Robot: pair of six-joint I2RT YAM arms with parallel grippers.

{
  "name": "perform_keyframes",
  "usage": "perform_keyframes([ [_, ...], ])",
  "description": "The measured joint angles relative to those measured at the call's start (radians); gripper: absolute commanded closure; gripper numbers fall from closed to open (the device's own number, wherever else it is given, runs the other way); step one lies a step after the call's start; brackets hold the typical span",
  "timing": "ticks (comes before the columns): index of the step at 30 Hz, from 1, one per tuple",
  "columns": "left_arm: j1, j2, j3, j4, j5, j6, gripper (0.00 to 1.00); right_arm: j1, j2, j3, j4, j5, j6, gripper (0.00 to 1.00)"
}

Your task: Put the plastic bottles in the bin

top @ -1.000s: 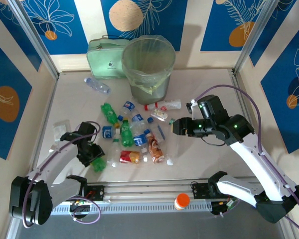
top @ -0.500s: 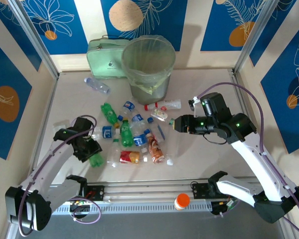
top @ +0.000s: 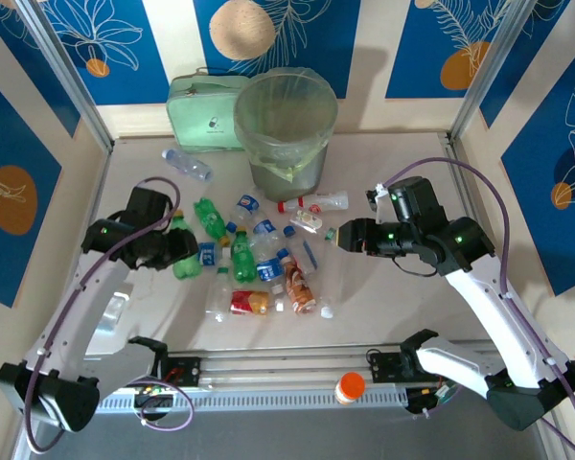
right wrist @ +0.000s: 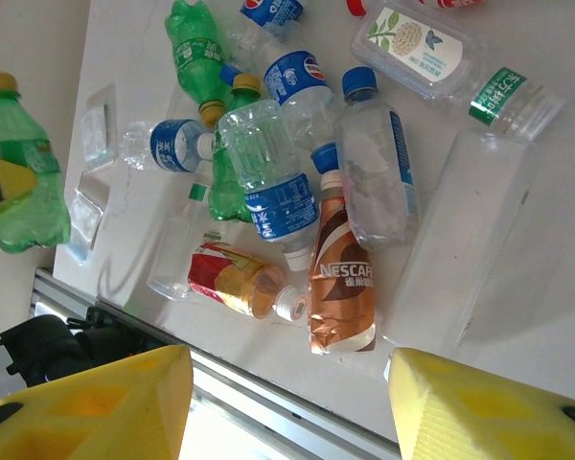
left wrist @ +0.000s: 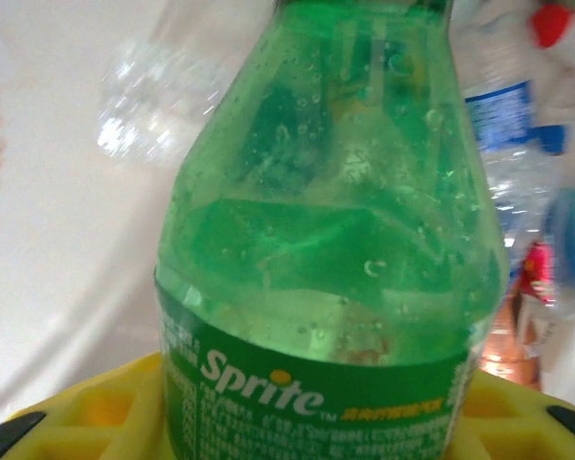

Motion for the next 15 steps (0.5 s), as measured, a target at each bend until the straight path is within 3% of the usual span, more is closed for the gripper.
perform_keyframes([
  [7,-0.087,0.138,0.225,0.109,0.051,0.045,0.77,-0.013,-0.002,0.0,-0.005,0.005,0.0,0.44],
  [15,-0.093,0.322,0.487,0.241,0.146,0.06,0.77,-0.048,-0.012,0.001,-0.022,0.016,0.0,0.44],
])
